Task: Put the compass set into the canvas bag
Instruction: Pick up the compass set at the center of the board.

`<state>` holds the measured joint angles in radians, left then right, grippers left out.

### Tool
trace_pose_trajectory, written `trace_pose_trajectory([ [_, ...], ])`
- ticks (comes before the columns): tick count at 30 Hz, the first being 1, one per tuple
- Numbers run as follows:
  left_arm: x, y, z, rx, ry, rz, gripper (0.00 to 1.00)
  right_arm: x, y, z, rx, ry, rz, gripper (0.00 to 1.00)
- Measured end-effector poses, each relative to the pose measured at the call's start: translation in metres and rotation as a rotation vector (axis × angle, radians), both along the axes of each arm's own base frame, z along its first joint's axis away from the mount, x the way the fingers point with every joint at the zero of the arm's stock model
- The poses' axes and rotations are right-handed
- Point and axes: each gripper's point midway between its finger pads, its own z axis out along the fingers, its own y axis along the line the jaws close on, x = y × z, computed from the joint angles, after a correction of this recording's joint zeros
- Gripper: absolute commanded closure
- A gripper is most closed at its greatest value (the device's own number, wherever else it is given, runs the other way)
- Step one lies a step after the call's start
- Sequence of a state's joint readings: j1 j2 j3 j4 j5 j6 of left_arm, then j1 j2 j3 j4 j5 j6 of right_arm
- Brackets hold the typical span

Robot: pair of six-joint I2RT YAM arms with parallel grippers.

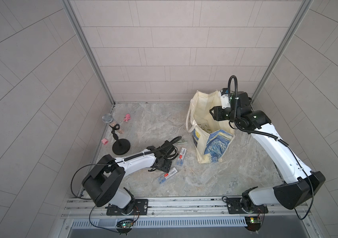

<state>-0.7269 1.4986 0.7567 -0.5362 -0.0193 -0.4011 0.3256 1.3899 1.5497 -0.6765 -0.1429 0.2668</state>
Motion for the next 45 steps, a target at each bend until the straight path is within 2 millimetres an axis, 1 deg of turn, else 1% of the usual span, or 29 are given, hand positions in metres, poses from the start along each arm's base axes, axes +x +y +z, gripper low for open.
trace_pose_trajectory([
  [2,0.002,-0.003,-0.004,-0.009,0.000,0.001,0.36,0.000,0.000,0.000,0.000,0.000,0.001,0.45],
  [4,0.005,-0.006,-0.004,-0.022,-0.013,0.001,0.43,0.000,0.000,0.000,0.002,0.001,0.002,0.45],
  [8,0.012,-0.010,-0.004,-0.035,-0.037,0.005,0.53,0.000,0.001,0.000,0.003,0.001,0.004,0.45],
  [12,0.013,-0.011,-0.003,-0.038,-0.042,0.011,0.56,0.000,0.001,0.000,0.004,0.001,0.005,0.45],
  [17,0.013,-0.011,-0.001,-0.049,-0.046,0.009,0.66,0.000,0.001,0.000,0.006,0.002,0.005,0.45],
  [20,0.012,-0.014,0.008,-0.088,-0.069,-0.004,0.70,0.000,0.001,0.000,0.006,0.004,0.005,0.45],
  [22,0.013,-0.017,0.020,-0.129,-0.103,-0.015,0.72,0.001,0.002,0.000,0.008,0.003,0.006,0.45],
  [25,0.019,-0.025,0.046,-0.209,-0.189,-0.031,0.75,0.001,0.004,0.002,0.018,0.004,0.014,0.45],
  [29,0.029,-0.032,0.083,-0.303,-0.317,-0.045,0.79,-0.001,0.014,0.006,0.057,-0.002,0.051,0.44],
  [31,0.032,-0.034,0.101,-0.344,-0.378,-0.056,0.80,-0.004,0.023,0.007,0.072,-0.002,0.080,0.42],
  [36,0.040,-0.042,0.153,-0.455,-0.551,-0.103,0.80,-0.018,0.055,0.011,0.117,0.005,0.192,0.39],
  [39,0.042,-0.044,0.178,-0.498,-0.635,-0.130,0.81,-0.025,0.075,0.015,0.145,0.004,0.262,0.37],
  [45,0.045,-0.050,0.211,-0.530,-0.717,-0.187,0.82,-0.034,0.117,0.017,0.164,0.012,0.378,0.34],
])
